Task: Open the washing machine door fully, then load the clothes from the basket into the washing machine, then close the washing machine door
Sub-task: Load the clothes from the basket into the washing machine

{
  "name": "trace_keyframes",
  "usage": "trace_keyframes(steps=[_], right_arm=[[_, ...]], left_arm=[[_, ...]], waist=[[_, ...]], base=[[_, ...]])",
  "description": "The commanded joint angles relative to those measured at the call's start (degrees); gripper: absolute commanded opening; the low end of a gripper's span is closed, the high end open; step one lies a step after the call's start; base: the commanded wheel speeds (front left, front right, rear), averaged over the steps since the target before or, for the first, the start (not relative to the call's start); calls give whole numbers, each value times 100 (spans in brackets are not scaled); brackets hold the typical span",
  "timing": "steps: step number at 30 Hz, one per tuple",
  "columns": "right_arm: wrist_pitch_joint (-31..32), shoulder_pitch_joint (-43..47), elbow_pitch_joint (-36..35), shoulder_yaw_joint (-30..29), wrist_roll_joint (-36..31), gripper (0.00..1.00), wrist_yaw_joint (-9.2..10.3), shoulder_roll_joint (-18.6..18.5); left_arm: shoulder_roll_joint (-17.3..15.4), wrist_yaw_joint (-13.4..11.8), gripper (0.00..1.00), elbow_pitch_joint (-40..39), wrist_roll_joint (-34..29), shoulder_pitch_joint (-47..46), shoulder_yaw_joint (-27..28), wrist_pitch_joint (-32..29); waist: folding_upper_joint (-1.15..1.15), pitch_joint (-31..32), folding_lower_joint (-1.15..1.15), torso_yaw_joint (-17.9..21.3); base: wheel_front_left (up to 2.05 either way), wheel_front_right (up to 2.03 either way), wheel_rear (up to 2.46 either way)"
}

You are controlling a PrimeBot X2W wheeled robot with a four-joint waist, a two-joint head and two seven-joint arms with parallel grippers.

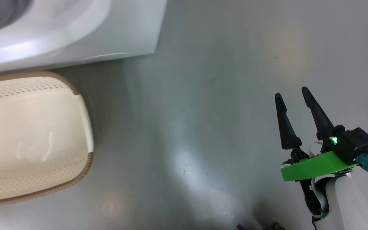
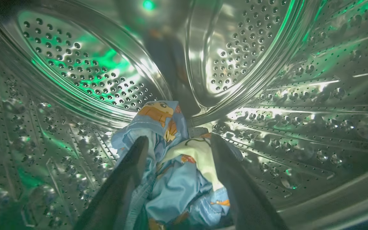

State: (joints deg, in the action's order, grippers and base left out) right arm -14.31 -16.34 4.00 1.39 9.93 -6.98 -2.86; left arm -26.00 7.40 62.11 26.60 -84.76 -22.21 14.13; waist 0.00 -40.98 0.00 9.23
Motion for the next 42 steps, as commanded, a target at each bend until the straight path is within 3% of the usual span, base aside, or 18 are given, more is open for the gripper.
trace_keyframes(steps=[1, 11, 21, 32, 39, 42], right_arm=[[-69, 201, -128, 88, -113, 100, -51, -2], [-69, 305, -110, -24, -262, 100, -51, -47], [55, 417, -209, -104, -291, 100, -51, -126], [162, 694, -285, -297, -281, 100, -51, -171], [201, 927, -349, -286, -263, 100, -51, -119], [209, 1048, -459, -327, -227, 100, -51, -84]], left_arm=[[-282, 8, 100, -196, 92, 182, 1, 42], [-268, 8, 100, -823, 560, 1342, -275, 78], [15, -133, 100, -1727, 668, 2652, -155, 85], [226, -667, 100, -3436, 569, 4669, 84, 86], [447, -1104, 100, -4453, 654, 6049, 435, 86], [550, -1135, 100, -4787, 718, 6564, 493, 86]], waist=[[0, 171, 0, -195], [0, 622, 0, -605], [0, 1214, 0, -959], [0, 2034, 0, -1268], [0, 2614, 0, -1244], [0, 2867, 0, -1209]], base=[[0, 0, 0], [0, 0, 0], [0, 0, 0], [0, 0, 0], [0, 0, 0], [0, 0, 0]])
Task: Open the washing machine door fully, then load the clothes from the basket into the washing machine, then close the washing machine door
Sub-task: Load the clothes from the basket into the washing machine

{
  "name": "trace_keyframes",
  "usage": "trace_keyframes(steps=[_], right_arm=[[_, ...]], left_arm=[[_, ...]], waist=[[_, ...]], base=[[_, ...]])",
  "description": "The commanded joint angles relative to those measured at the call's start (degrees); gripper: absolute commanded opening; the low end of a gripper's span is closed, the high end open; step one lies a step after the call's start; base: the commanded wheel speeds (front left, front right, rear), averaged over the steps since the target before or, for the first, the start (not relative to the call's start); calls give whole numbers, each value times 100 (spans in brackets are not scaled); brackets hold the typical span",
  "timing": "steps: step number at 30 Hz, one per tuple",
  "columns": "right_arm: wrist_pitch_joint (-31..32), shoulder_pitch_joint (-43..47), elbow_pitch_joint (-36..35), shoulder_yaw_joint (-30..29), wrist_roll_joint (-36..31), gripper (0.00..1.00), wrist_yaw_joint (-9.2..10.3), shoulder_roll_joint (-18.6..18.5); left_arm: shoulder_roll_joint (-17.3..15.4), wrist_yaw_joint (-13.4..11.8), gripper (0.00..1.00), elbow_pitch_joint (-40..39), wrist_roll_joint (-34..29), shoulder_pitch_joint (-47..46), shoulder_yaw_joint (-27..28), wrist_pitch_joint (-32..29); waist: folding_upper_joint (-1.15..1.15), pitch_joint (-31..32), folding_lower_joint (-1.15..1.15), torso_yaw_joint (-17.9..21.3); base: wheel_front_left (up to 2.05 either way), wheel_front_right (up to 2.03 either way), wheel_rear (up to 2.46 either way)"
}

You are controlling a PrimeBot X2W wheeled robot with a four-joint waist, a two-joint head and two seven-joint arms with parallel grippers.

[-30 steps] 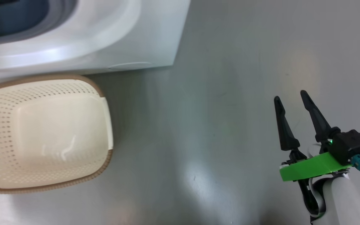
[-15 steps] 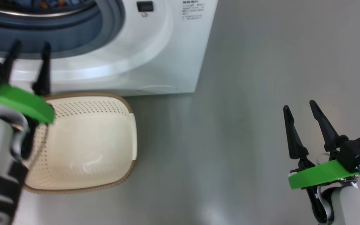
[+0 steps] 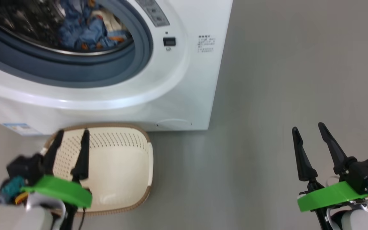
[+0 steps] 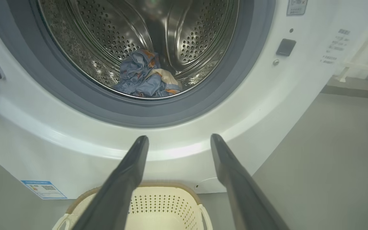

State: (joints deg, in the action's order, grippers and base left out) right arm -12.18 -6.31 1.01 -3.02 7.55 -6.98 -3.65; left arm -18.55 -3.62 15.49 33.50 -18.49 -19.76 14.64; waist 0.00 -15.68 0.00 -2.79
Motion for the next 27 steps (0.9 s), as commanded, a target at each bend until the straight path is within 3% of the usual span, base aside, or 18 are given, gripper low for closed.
trace_keyframes(steps=[1, 8, 14, 27], right_arm=[[26, 133, -238, 104, 8, 100, -51, 16], [121, 392, -391, 102, -6, 100, -51, 51], [161, 657, -406, 96, 38, 100, -51, 72], [105, 1097, -349, 103, 283, 100, -51, 76]], left_arm=[[-110, -77, 100, -323, 102, 240, 375, 36], [189, -209, 100, -770, 71, 997, 825, 36], [576, -32, 100, -1185, -323, 1668, 1313, 36], [1148, 445, 100, -1387, -1180, 2179, 1544, 36]], waist=[[0, 497, 0, 27], [0, 917, 0, 139], [0, 1303, 0, 241], [0, 1666, 0, 274]], base=[[0, 0, 0], [0, 0, 0], [0, 0, 0], [0, 0, 0]])
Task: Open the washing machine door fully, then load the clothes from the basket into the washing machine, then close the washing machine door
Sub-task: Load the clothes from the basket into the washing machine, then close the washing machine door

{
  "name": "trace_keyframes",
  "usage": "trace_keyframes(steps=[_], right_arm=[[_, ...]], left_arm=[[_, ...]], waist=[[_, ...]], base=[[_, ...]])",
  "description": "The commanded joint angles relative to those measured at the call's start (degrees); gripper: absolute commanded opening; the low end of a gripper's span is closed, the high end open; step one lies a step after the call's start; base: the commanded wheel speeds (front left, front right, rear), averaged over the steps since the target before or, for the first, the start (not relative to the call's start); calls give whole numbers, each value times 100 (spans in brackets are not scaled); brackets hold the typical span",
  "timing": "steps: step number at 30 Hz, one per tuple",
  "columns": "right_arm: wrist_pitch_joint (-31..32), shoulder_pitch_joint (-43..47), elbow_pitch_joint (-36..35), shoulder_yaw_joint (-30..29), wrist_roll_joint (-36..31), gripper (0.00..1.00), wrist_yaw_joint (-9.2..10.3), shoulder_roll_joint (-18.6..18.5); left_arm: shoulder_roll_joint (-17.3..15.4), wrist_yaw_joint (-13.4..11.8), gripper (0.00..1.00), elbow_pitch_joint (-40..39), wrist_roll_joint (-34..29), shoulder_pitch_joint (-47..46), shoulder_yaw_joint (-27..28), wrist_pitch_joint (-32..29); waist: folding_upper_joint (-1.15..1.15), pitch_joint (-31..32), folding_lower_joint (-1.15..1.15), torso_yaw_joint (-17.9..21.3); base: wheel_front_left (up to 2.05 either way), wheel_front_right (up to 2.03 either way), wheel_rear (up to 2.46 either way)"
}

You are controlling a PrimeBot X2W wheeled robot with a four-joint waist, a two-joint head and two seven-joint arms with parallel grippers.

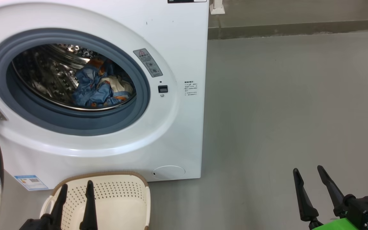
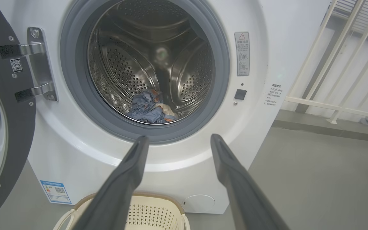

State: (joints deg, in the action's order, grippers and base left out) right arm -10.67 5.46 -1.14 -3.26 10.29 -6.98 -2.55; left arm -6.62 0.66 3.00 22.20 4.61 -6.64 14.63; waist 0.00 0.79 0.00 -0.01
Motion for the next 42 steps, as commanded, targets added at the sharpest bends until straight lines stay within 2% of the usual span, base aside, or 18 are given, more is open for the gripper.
trace_keyframes(steps=[1, 15, 42], right_arm=[[-49, -62, -131, 128, 11, 100, -51, -33], [-40, -126, -167, 186, 14, 100, -51, -33], [-65, -205, -45, 205, 19, 100, -51, -33]], left_arm=[[-11, 53, 100, -126, -83, -130, 246, 37], [280, 250, 100, 33, -361, -129, 508, 37], [370, 395, 100, 199, -592, -184, 623, 37]], waist=[[0, 31, 0, -7], [0, 15, 0, -9], [0, 39, 0, -25]], base=[[0, 0, 0], [0, 0, 0], [0, 0, 0]])
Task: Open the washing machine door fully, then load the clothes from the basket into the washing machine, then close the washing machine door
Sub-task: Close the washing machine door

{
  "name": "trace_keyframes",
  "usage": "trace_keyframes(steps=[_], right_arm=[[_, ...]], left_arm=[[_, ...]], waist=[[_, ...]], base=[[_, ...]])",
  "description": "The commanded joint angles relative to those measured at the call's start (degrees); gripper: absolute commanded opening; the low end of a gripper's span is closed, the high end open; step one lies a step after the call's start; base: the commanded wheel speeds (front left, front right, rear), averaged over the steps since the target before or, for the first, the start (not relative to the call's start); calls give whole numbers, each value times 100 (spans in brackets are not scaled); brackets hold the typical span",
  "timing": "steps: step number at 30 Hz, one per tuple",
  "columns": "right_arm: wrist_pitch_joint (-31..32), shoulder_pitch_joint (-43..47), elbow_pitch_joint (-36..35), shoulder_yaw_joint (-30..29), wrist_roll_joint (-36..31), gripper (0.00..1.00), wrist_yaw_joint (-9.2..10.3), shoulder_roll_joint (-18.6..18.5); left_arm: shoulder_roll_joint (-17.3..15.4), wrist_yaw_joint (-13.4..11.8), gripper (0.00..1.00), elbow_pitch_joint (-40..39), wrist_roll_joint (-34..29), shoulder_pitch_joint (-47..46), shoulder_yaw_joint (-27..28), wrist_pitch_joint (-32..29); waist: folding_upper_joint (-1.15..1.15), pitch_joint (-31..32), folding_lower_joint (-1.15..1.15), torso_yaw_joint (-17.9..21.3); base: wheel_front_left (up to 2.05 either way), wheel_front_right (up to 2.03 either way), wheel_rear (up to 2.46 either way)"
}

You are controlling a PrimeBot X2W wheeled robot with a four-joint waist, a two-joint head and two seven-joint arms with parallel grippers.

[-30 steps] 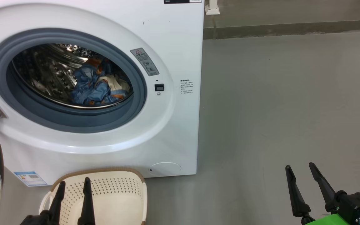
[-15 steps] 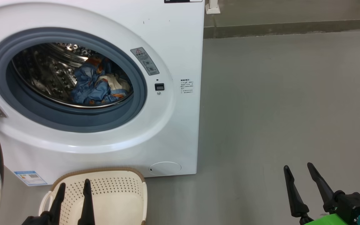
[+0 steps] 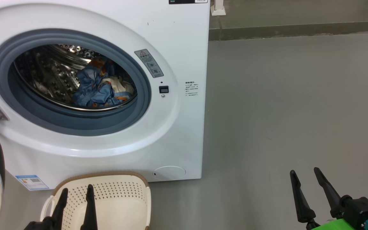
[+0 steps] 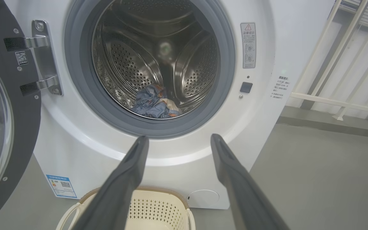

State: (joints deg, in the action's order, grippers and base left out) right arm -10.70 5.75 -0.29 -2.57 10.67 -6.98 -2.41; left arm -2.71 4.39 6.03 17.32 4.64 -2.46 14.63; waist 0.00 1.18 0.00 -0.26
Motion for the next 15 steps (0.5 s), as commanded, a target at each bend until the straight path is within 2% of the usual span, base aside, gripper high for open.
trace_keyframes(steps=[1, 15], right_arm=[[-64, -238, -124, 137, -17, 100, -51, -47], [-129, -293, -15, 172, 33, 100, -51, -47]], left_arm=[[-20, 25, 100, -98, -110, -187, 204, 37], [-18, 75, 100, -72, -121, -195, 161, 37]], waist=[[0, -1, 0, -2], [0, 19, 0, 26]], base=[[0, 0, 0], [0, 0, 0]])
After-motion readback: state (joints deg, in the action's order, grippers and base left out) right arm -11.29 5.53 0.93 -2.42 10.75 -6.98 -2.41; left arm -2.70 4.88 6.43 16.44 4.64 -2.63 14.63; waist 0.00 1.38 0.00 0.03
